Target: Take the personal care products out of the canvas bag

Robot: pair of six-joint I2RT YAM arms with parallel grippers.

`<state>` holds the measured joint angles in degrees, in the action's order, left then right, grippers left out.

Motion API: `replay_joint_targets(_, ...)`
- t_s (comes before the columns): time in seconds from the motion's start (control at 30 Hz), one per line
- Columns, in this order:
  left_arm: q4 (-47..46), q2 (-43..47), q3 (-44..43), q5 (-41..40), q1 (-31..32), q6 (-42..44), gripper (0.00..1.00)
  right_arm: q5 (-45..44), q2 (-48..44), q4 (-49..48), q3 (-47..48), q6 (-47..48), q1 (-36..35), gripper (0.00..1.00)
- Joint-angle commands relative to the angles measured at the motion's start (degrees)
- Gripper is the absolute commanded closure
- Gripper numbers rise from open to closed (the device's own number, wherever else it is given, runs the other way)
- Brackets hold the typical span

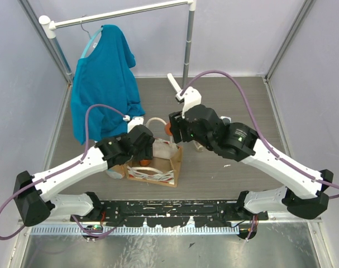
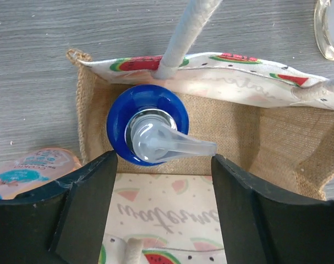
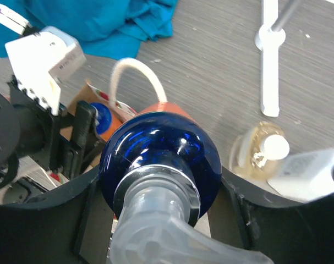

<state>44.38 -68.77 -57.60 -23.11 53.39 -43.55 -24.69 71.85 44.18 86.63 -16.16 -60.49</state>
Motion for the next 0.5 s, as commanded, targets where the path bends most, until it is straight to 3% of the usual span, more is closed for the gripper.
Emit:
replay_joint_targets(0.0, -3.8, -3.2, 1.0, -2.7, 0.3, 0.6, 0.23, -5.3, -3.0, 3.4, 0.6, -3.3, 0.1, 0.89)
replay_joint_targets(0.37, -9.3, -13.3, 1.7, -8.5, 0.3, 0.7, 0.15, -7.7, -10.7, 1.9, -15.6, -10.4, 0.1, 0.89)
replay_joint_targets(0.4, -10.0, -13.4, 1.8, -8.9, 0.2, 1.1, 0.18, -8.3, -10.9, 1.4, -17.5, -11.1, 0.2, 0.89)
replay_joint_targets(0.47, -11.3, -12.8, 1.9, -9.1, 0.3, 1.9, 0.46, -9.1, -10.7, 0.3, -21.0, -12.4, 0.7, 0.89)
